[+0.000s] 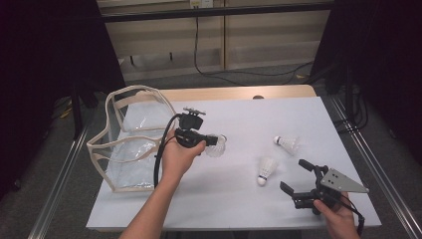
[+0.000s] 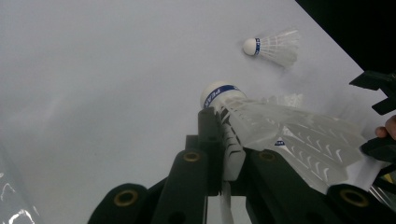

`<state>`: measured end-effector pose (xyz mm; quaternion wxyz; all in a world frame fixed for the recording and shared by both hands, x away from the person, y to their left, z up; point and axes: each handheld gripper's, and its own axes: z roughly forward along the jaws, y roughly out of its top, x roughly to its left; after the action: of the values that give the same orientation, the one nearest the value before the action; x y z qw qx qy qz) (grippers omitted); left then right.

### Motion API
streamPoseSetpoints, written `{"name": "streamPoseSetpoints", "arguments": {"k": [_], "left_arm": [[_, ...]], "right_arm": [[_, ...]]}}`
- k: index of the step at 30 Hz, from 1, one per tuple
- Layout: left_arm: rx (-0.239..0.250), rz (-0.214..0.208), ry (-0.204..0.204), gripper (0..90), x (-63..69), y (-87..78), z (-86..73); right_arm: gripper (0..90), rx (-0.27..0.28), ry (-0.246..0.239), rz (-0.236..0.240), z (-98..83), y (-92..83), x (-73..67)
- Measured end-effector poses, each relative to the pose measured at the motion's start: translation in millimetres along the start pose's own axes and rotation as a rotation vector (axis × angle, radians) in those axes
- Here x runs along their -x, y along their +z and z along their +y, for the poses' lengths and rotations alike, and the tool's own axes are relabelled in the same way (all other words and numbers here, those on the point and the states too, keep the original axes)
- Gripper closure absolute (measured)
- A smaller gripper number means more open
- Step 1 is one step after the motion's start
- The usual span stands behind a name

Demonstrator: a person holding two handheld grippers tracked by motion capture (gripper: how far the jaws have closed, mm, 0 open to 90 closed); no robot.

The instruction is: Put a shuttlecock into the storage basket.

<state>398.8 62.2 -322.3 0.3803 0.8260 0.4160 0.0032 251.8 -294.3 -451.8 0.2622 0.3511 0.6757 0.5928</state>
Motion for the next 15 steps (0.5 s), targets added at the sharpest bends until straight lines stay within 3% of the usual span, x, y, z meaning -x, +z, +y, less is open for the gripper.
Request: {"name": "streamPoseSetpoints", "arguments": {"k": [15], "left_arm": [[-0.002, -0.001, -0.014, 88.1, 0.4, -4.4, 15.5]], "right_arm": [[0.3, 0.001, 0.0, 0.0, 0.0, -0.1, 0.2]]}}
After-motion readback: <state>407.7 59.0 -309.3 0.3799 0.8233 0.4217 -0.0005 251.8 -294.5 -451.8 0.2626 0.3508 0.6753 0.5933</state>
